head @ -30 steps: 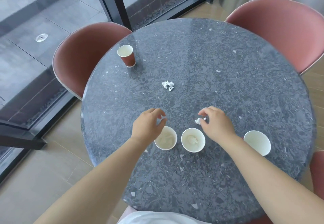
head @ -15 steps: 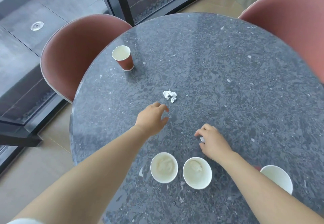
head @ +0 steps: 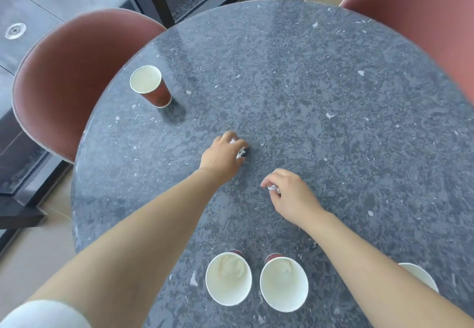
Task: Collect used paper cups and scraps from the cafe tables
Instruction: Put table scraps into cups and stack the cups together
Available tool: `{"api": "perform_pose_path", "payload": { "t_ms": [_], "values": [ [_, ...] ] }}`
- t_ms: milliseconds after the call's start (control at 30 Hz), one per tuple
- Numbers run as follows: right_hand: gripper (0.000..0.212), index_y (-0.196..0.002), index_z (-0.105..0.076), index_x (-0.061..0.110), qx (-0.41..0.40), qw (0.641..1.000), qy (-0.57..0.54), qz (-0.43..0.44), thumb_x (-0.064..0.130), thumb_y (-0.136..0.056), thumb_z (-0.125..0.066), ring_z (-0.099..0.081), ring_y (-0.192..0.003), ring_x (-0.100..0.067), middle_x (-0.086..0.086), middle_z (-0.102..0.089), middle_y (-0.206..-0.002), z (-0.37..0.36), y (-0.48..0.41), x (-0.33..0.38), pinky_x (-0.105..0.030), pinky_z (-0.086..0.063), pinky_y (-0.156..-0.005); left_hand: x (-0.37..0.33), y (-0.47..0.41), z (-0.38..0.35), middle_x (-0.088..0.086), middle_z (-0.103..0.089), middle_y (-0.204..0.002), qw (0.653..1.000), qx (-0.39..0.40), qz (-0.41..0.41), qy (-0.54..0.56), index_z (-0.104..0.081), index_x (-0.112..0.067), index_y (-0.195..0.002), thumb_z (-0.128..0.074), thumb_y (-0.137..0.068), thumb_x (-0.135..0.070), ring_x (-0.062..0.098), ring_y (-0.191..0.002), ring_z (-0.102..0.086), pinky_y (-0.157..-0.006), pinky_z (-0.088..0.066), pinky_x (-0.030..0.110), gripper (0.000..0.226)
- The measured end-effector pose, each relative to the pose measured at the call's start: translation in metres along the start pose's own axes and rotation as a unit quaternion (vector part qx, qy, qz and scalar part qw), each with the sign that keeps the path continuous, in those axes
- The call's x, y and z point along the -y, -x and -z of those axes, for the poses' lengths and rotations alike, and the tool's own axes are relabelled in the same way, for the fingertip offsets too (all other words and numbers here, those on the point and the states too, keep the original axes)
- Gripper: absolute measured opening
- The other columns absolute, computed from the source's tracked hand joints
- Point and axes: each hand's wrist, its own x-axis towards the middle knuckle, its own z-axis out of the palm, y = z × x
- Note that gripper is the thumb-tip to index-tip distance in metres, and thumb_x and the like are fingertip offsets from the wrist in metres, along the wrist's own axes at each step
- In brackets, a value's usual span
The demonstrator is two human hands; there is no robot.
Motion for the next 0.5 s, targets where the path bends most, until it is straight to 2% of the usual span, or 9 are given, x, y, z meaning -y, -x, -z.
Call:
{"api": "perform_pose_path", "payload": {
  "t_ms": [133, 233, 300, 400, 500],
  "values": [
    [0.023, -0.09, -0.064, 0.018, -0.002, 1.0, -0.001, -0.005, 0.0, -0.082, -0.053, -0.053, -0.082, -0.017, 0.001, -0.058, -0.094, 0.0, 0.003, 0.0, -0.027, -0.044, -0.069, 0.0, 0.01, -0.006, 0.004, -0.047, -0.116, 0.999, 0.037, 0.004, 0.034, -0.056, -0.024, -0.109, -0.051, -0.089, -0.007, 0.027, -0.101, -0.053, -0.073, -0.049, 0.039, 0.026],
    [0.022, -0.091, -0.064, 0.019, -0.014, 1.0, -0.013, -0.005, 0.001, -0.082, -0.054, -0.054, -0.081, -0.017, 0.005, -0.054, -0.098, 0.004, 0.01, 0.006, -0.031, -0.047, -0.071, -0.002, 0.028, -0.002, 0.002, -0.052, -0.112, 0.998, 0.054, -0.008, 0.041, -0.059, -0.024, -0.105, -0.05, -0.091, -0.011, 0.026, -0.093, -0.057, -0.074, -0.049, 0.039, 0.021],
    [0.022, -0.09, -0.063, 0.019, -0.033, 0.999, -0.027, -0.002, 0.001, -0.081, -0.055, -0.051, -0.077, -0.015, 0.01, -0.048, -0.097, 0.007, 0.017, 0.014, -0.031, -0.047, -0.069, -0.005, 0.045, 0.004, 0.001, -0.055, -0.108, 0.998, 0.033, -0.016, 0.055, -0.059, -0.025, -0.104, -0.05, -0.091, -0.017, 0.024, -0.087, -0.058, -0.073, -0.049, 0.037, 0.017],
    [0.021, -0.088, -0.064, 0.021, -0.064, 0.997, -0.042, 0.007, 0.003, -0.08, -0.059, -0.05, -0.071, -0.01, 0.013, -0.047, -0.092, 0.012, 0.032, 0.03, -0.021, -0.042, -0.064, -0.011, 0.079, 0.016, 0.0, -0.057, -0.101, 0.995, -0.017, -0.019, 0.097, -0.061, -0.025, -0.102, -0.054, -0.089, -0.022, 0.022, -0.077, -0.058, -0.072, -0.048, 0.035, 0.015],
    [0.02, -0.085, -0.067, 0.019, -0.089, 0.993, -0.066, 0.033, 0.001, -0.078, -0.061, -0.05, -0.066, -0.009, 0.01, -0.055, -0.086, 0.014, 0.051, 0.051, -0.011, -0.039, -0.059, -0.017, 0.121, 0.025, -0.001, -0.059, -0.096, 0.991, -0.031, -0.02, 0.131, -0.063, -0.026, -0.102, -0.057, -0.088, -0.024, 0.019, -0.072, -0.056, -0.071, -0.047, 0.032, 0.015]
  ]
}}
